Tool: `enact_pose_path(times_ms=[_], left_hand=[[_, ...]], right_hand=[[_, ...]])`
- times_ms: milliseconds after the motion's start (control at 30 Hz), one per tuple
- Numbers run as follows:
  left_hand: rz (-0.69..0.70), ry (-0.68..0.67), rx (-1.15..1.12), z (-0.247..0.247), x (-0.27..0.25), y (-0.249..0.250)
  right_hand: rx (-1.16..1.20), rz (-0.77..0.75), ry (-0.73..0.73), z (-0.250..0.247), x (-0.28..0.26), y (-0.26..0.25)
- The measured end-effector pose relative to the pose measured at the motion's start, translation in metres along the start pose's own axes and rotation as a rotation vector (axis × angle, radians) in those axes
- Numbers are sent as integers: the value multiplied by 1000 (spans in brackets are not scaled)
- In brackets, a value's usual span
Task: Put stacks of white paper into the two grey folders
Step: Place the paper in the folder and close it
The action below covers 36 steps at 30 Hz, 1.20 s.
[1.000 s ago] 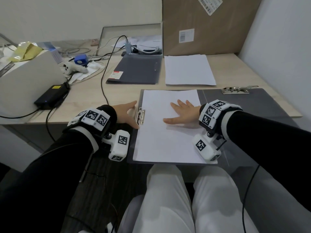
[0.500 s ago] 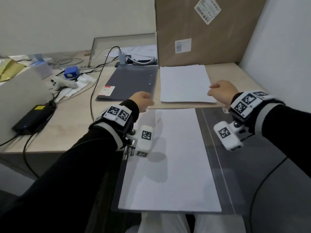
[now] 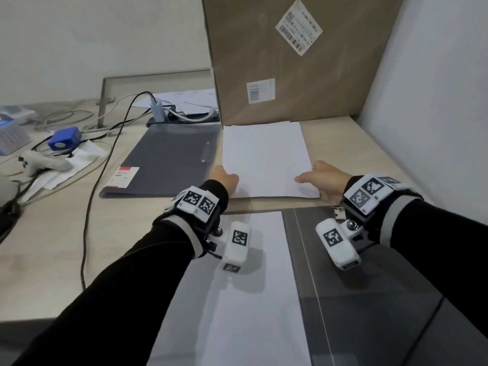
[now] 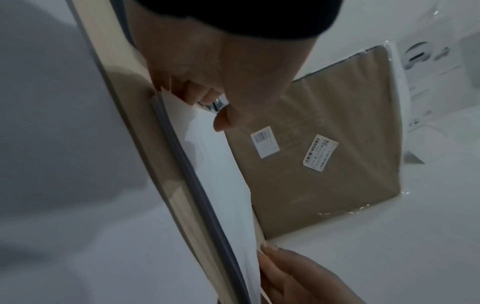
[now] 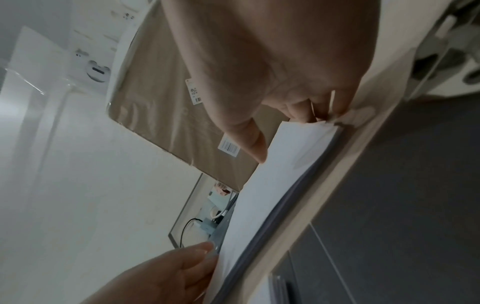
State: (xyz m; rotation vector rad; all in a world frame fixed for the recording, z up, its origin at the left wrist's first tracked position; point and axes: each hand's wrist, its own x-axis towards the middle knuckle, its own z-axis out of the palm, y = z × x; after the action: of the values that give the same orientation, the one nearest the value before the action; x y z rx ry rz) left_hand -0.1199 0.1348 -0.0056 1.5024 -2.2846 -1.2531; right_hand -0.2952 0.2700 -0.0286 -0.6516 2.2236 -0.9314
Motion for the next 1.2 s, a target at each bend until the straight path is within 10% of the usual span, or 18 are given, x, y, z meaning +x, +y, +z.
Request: enact_pose_path(times_ms=[300,600,867,1200], left_hand=[[40,-30,70,-4,0,5],[-123,-1,-409,-12,18,17],[53,93,-383,-20,15,13],[283,-266,-699,-61,-70,-38]], right_hand=[[75,-71,-143,-3,35,31],[62,-34,-131,2,21,20],[6,-5,23,-11,-18,-9],[761,-180,-150,-45,-89,-43]])
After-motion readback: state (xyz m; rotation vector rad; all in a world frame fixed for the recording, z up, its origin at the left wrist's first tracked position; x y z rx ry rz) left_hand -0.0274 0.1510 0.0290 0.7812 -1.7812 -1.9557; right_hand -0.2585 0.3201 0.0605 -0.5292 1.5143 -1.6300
